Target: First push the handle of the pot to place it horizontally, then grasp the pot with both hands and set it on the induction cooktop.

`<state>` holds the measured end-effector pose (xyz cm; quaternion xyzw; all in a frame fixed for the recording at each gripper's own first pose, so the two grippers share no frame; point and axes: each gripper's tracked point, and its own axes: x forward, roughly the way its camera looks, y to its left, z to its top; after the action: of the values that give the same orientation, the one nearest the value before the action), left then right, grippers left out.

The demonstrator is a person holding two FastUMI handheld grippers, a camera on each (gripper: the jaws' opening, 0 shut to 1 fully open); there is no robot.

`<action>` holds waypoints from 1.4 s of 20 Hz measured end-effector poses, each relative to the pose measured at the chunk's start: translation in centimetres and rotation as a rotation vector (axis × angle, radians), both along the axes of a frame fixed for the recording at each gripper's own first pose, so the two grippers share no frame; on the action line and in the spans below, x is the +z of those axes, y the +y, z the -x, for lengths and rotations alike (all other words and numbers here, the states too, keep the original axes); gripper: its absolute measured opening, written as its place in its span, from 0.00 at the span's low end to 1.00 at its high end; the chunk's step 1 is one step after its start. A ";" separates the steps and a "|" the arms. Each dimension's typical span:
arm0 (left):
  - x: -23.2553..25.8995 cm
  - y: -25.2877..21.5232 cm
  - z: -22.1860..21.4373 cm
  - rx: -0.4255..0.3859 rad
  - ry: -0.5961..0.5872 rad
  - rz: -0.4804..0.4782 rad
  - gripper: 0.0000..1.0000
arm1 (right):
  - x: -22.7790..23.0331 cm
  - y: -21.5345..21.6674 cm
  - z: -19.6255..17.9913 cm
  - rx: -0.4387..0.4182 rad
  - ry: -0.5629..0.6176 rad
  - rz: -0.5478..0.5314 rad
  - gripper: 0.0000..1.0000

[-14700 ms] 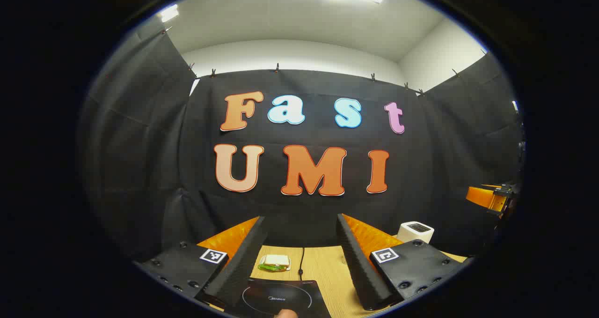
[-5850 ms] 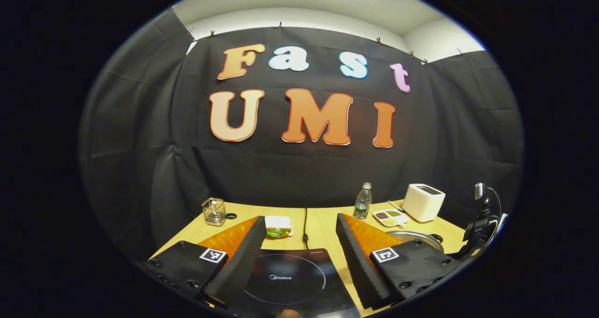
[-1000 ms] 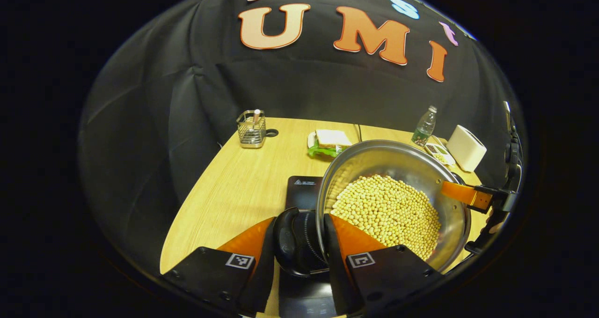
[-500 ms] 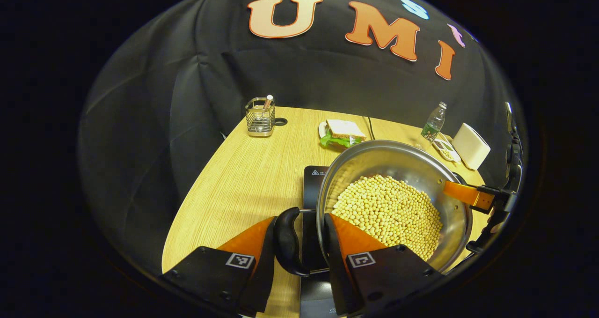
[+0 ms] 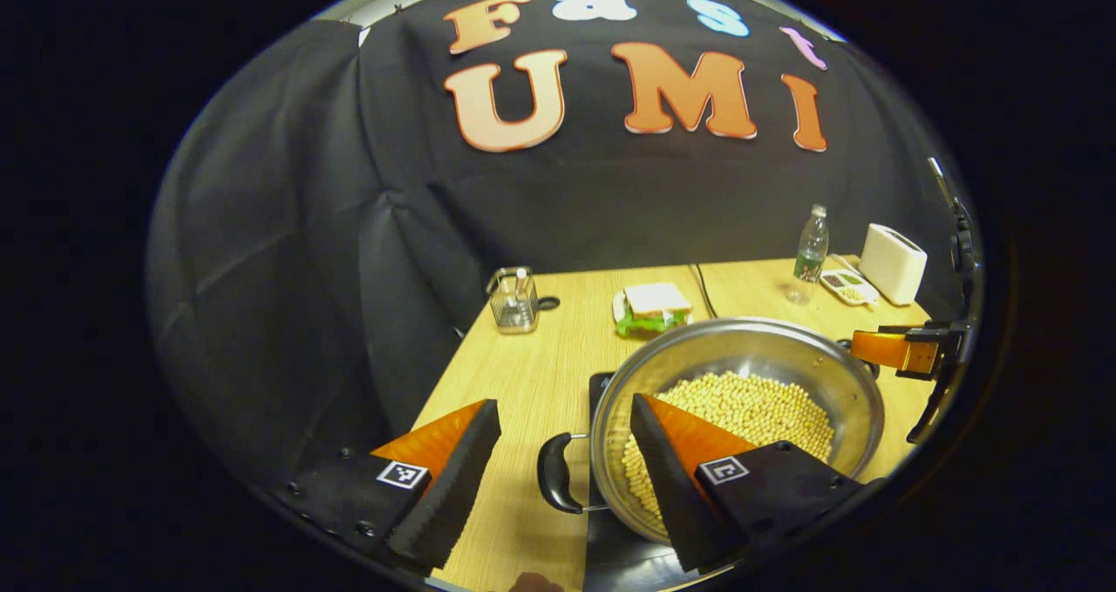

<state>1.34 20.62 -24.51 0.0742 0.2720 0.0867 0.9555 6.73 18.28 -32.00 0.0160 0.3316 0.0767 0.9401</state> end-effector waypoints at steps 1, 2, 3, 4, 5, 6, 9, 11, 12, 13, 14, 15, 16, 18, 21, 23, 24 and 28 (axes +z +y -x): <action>1.7 -0.7 0.1 0.001 -0.045 -0.006 0.97 | 1.5 -1.0 0.0 -0.002 -0.033 0.008 0.94; 3.3 -1.3 0.0 0.002 -0.086 -0.009 0.93 | 3.1 -2.0 0.0 -0.004 -0.068 0.015 0.94; 4.7 -2.2 -0.1 0.003 -0.122 -0.008 0.98 | 4.8 -3.1 0.0 -0.007 -0.107 0.025 0.94; 6.1 -3.2 -0.3 0.002 -0.155 0.003 0.98 | 6.6 -4.1 0.0 -0.007 -0.150 0.038 0.94; 7.3 -4.2 -0.4 -0.001 -0.184 0.018 0.98 | 8.3 -5.2 0.0 -0.010 -0.188 0.052 0.94; 8.7 -5.3 -0.6 -0.006 -0.215 0.034 0.98 | 9.9 -6.4 0.1 -0.013 -0.223 0.066 0.94; 11.2 -8.2 -1.7 -0.007 -0.284 0.061 0.99 | 14.1 -9.4 0.6 -0.030 -0.298 0.073 0.94; 13.2 -10.4 -1.5 -0.019 -0.319 0.085 0.98 | 16.5 -11.5 1.0 -0.041 -0.341 0.076 0.94; 14.2 -11.6 -1.5 -0.037 -0.333 0.096 0.98 | 17.5 -12.3 1.3 -0.046 -0.359 0.075 0.94; 15.1 -12.8 -1.3 -0.052 -0.348 0.103 0.98 | 18.5 -13.0 1.7 -0.048 -0.377 0.071 0.94; 16.2 -13.6 -1.2 -0.059 -0.370 0.107 0.98 | 19.5 -13.6 2.1 -0.046 -0.393 0.067 0.94; 17.5 -14.4 -1.1 -0.072 -0.395 0.108 0.98 | 20.4 -14.3 2.6 -0.043 -0.407 0.064 0.94; 18.7 -15.4 -1.0 -0.083 -0.421 0.106 0.94 | 21.2 -15.0 3.0 -0.044 -0.421 0.066 0.94; 21.1 -17.1 -0.4 -0.106 -0.472 0.086 0.98 | 22.8 -16.6 3.6 -0.057 -0.454 0.077 0.94; 22.5 -20.8 0.2 -0.161 -0.505 0.085 0.95 | 25.3 -18.3 4.7 -0.071 -0.502 0.060 0.94; 22.7 -23.1 0.4 -0.203 -0.501 0.105 0.98 | 26.6 -19.7 5.2 -0.088 -0.532 0.060 0.94; 22.7 -23.8 0.4 -0.217 -0.499 0.109 0.99 | 27.1 -20.4 5.6 -0.098 -0.545 0.064 0.94; 23.0 -26.1 0.0 -0.237 -0.503 0.123 1.00 | 27.9 -23.2 6.1 -0.140 -0.575 0.076 0.93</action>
<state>1.38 -5.52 -1.49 0.0233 0.0204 -0.0265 0.9992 0.60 -4.89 -4.12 -0.0189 0.0525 0.0006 0.9984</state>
